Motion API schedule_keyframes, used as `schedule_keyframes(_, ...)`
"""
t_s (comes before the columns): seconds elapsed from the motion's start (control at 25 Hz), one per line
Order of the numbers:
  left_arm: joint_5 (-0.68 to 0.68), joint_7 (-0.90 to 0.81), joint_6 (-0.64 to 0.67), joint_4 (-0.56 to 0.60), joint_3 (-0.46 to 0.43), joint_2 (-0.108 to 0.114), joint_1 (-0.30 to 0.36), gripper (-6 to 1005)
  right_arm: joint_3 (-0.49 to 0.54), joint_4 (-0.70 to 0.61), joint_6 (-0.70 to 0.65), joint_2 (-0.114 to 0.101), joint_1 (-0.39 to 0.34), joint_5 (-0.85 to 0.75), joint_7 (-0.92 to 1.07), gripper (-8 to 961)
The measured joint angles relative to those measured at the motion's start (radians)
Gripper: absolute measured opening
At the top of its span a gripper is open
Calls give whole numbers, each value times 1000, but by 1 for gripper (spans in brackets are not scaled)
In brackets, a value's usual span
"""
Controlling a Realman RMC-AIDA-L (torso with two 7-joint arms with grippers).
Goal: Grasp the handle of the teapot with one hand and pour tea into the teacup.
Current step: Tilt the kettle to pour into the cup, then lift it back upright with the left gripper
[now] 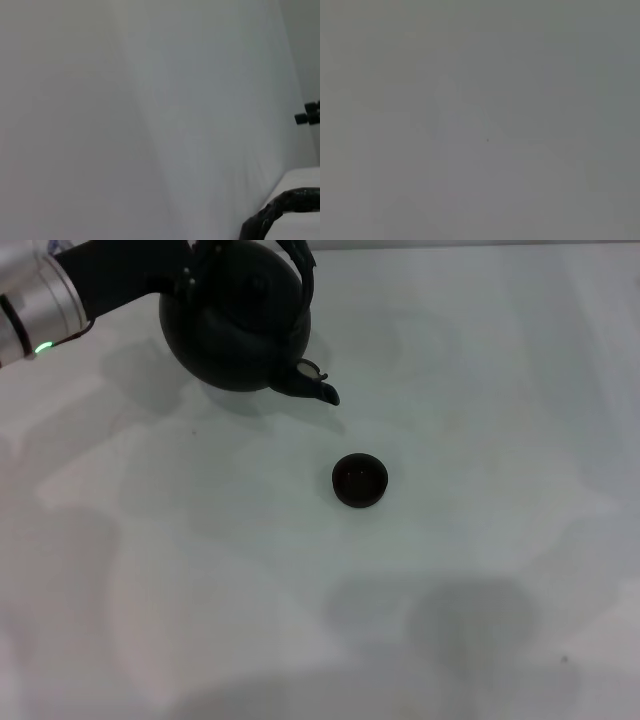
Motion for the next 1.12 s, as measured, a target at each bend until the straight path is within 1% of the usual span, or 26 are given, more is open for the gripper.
schedule_keyframes(0.12, 26, -13, -3, -17, 0, -2, -18, 130, 0, 0, 0, 0, -4, -1, 0, 848)
schedule_keyframes(0.28, 50, -29, -2, -19, 0, 3, -36, 130, 0, -1, 0, -1, -8, -1, 0, 848)
schedule_keyframes(0.4, 62, -29, -2, -19, 0, 1, -48, 130, 0, -7, -1, -1, -9, -1, 0, 848)
schedule_keyframes(0.6, 127, -43, -1, -24, 0, -1, -71, 129, 0, -13, -2, -2, -10, -2, 0, 848)
schedule_keyframes(0.8, 183, -73, -1, -39, 1, 2, -97, 129, 0, -14, -4, -4, -7, -3, 0, 848)
schedule_keyframes(1.12, 208, -85, -5, -82, 2, -5, -129, 129, 0, -14, -8, -5, -3, -3, 0, 848)
